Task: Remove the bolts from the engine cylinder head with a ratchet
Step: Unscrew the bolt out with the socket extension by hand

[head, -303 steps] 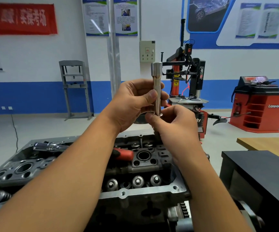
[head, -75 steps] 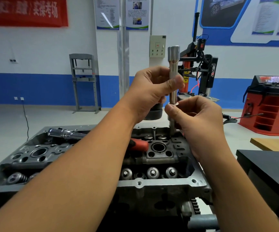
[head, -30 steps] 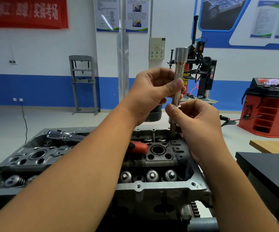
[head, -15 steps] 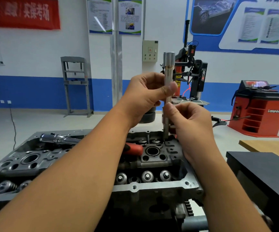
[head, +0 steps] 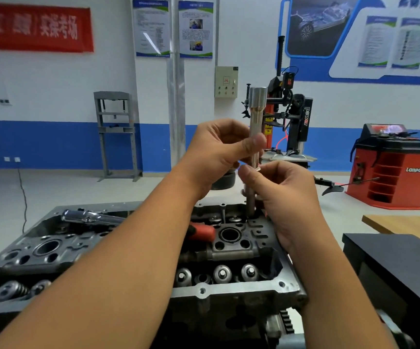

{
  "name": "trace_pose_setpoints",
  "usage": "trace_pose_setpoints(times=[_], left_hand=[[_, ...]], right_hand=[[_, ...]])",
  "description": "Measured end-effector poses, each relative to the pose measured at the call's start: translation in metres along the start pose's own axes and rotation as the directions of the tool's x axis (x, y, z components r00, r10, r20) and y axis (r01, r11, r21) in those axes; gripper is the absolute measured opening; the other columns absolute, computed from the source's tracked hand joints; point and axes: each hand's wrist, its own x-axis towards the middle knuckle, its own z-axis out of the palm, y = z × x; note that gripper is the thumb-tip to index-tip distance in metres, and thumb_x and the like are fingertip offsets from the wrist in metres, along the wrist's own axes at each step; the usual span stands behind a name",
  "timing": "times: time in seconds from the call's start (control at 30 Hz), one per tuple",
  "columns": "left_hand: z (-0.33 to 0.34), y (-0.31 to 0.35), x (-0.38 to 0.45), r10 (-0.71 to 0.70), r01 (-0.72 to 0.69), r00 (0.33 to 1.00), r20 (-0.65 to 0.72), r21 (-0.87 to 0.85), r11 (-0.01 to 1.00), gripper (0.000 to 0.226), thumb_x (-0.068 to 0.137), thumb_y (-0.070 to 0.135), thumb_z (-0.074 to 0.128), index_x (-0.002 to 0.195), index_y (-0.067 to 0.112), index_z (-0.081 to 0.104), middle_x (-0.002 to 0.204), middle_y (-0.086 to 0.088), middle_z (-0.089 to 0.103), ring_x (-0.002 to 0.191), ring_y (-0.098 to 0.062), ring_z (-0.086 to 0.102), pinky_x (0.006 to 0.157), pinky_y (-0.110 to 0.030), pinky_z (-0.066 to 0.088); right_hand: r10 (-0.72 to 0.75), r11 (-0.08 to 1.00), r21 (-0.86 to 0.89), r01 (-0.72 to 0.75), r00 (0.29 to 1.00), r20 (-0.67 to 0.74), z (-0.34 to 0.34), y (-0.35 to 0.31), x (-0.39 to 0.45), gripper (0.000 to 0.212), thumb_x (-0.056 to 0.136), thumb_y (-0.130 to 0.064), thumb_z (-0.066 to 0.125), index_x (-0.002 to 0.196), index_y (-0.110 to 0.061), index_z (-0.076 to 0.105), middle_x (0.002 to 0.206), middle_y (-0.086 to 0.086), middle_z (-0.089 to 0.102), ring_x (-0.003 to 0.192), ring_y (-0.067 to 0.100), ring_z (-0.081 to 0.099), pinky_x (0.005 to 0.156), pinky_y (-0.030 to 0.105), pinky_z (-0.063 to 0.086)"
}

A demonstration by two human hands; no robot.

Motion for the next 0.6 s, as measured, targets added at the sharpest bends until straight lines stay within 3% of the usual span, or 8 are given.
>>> trace_pose_setpoints(times=[0.1, 0.17, 0.2, 0.3, 0.37, 0.43, 0.53, 0.6], left_hand=[[-0.0004, -0.0008, 0.0006, -0.07, 0.074, 0.995, 0.068, -0.063, 0.995, 0.022, 0.106, 0.026, 0.055, 0.107, 0.011, 0.071, 0.091, -0.006, 0.078, 0.087, -0.027, 0.07, 0.087, -0.049, 0.055], [0.0001, -0.0011, 0.001, -0.069, 0.074, 0.993, 0.094, -0.054, 0.996, 0.021, 0.109, 0.019, 0.051, 0.11, 0.012, 0.07, 0.093, -0.006, 0.077, 0.089, -0.027, 0.07, 0.089, -0.049, 0.051], [0.0006, -0.0015, 0.0011, -0.049, 0.052, 0.995, 0.09, -0.029, 0.998, 0.018, 0.108, 0.018, 0.054, 0.109, 0.012, 0.071, 0.091, -0.006, 0.076, 0.089, -0.026, 0.07, 0.087, -0.047, 0.051], [0.0006, -0.001, 0.0017, 0.021, -0.02, 0.999, 0.03, -0.02, 1.0, 0.002, 0.095, 0.008, 0.07, 0.097, 0.009, 0.072, 0.084, -0.007, 0.077, 0.074, -0.014, 0.072, 0.068, -0.023, 0.054], [-0.0002, -0.0009, 0.0015, 0.035, -0.036, 0.999, -0.016, -0.034, 0.999, 0.007, 0.088, 0.003, 0.077, 0.091, 0.006, 0.071, 0.082, -0.009, 0.076, 0.066, -0.012, 0.071, 0.06, -0.018, 0.052], [0.0003, -0.0003, 0.0009, 0.007, -0.007, 1.0, -0.011, -0.026, 1.0, 0.007, 0.088, 0.011, 0.077, 0.093, 0.008, 0.072, 0.082, -0.006, 0.077, 0.07, -0.014, 0.071, 0.066, -0.022, 0.054], [0.0008, -0.0013, 0.0012, -0.08, 0.08, 0.993, 0.085, -0.001, 0.997, 0.024, 0.094, 0.034, 0.067, 0.104, 0.015, 0.074, 0.091, -0.004, 0.078, 0.087, -0.02, 0.071, 0.083, -0.044, 0.05], [-0.0003, -0.0008, 0.0009, -0.105, 0.116, 0.987, 0.126, -0.086, 0.99, 0.022, 0.105, 0.026, 0.056, 0.112, 0.015, 0.073, 0.098, -0.004, 0.078, 0.094, -0.022, 0.071, 0.088, -0.049, 0.049]], right_hand=[[0.05, 0.998, 0.035, -0.053, 0.997, 0.057, -0.0001, -0.0005, 0.0006, 0.016, 0.095, -0.026, 0.075, 0.083, -0.015, 0.076, 0.079, 0.01, 0.077, 0.071, 0.029, 0.077, 0.063, 0.037, 0.061], [0.074, 0.993, 0.085, -0.082, 0.994, 0.085, -0.0015, -0.001, 0.0004, 0.022, 0.1, -0.025, 0.067, 0.084, -0.015, 0.077, 0.08, 0.01, 0.078, 0.071, 0.024, 0.076, 0.059, 0.028, 0.057], [0.074, 0.991, 0.108, -0.083, 0.994, 0.082, -0.0021, -0.0012, 0.0002, 0.024, 0.101, -0.025, 0.066, 0.083, -0.016, 0.078, 0.081, 0.01, 0.077, 0.072, 0.024, 0.075, 0.06, 0.028, 0.057], [0.019, 0.994, 0.104, -0.02, 1.0, 0.009, -0.0038, 0.0014, 0.0, 0.016, 0.088, -0.032, 0.081, 0.087, -0.017, 0.077, 0.084, 0.009, 0.077, 0.079, 0.028, 0.073, 0.071, 0.041, 0.058], [-0.03, 0.998, 0.05, 0.031, 0.999, -0.03, -0.004, 0.0033, -0.0026, 0.022, 0.08, -0.033, 0.088, 0.087, -0.017, 0.075, 0.082, 0.008, 0.077, 0.077, 0.029, 0.074, 0.069, 0.041, 0.058], [-0.063, 0.998, 0.011, 0.063, 0.997, -0.053, -0.0043, 0.004, -0.0049, 0.023, 0.078, -0.03, 0.09, 0.087, -0.017, 0.074, 0.08, 0.008, 0.077, 0.075, 0.027, 0.075, 0.068, 0.038, 0.059], [-0.063, 0.998, 0.017, 0.064, 0.996, -0.058, -0.0028, 0.0039, -0.0049, 0.014, 0.085, -0.024, 0.085, 0.09, -0.017, 0.074, 0.08, 0.006, 0.077, 0.075, 0.024, 0.075, 0.071, 0.041, 0.061], [-0.065, 0.998, 0.014, 0.066, 0.997, -0.04, -0.0017, 0.0048, -0.0026, 0.002, 0.094, -0.017, 0.075, 0.094, -0.018, 0.074, 0.082, 0.003, 0.077, 0.078, 0.022, 0.076, 0.073, 0.039, 0.06]])
